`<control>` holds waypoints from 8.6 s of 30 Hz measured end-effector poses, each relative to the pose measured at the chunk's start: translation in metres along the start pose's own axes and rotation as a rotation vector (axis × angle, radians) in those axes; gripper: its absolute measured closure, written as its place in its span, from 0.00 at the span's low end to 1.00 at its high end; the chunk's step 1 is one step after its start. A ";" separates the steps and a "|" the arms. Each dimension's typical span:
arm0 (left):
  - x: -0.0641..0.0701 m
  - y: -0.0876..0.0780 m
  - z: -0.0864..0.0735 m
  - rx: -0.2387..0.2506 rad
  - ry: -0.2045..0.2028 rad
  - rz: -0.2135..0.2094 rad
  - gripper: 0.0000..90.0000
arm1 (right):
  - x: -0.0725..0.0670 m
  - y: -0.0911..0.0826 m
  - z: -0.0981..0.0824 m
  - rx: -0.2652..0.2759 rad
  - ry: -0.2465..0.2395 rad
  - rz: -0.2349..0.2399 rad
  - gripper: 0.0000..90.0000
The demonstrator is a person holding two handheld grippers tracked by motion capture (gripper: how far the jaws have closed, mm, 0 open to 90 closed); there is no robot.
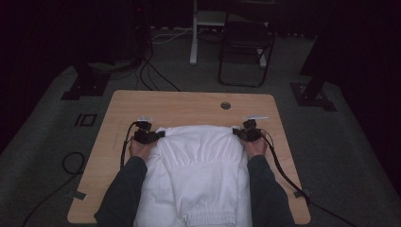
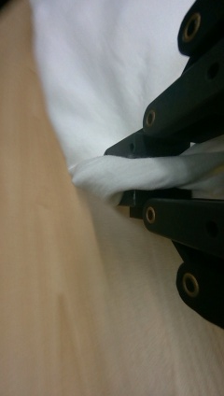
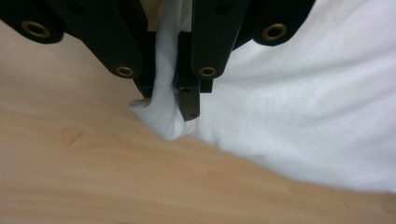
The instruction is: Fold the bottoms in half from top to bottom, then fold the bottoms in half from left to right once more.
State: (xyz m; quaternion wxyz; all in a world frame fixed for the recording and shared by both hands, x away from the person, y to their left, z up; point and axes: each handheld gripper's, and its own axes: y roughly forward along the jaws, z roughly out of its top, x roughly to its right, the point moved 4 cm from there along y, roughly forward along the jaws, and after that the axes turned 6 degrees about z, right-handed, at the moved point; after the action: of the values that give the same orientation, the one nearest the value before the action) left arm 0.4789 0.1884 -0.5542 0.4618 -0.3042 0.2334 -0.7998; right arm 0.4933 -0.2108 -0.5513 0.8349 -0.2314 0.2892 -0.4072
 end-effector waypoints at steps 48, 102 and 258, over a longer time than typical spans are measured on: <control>0.081 -0.083 -0.121 -0.059 0.322 -0.069 0.89 | -0.079 -0.106 -0.142 -0.094 -0.213 0.104 0.94; 0.053 -0.118 -0.019 0.249 0.092 -0.133 0.91 | -0.069 -0.133 -0.033 0.254 -0.225 0.038 0.96; 0.095 -0.112 -0.001 0.297 0.141 0.054 0.94 | -0.135 -0.030 -0.013 0.041 -0.310 0.023 0.85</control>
State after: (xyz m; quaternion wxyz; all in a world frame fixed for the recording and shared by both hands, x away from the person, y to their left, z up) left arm 0.3742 0.1569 -0.4560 0.5058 -0.1693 0.1523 -0.8321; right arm 0.4006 -0.1201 -0.5024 0.8785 -0.2713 0.1512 -0.3630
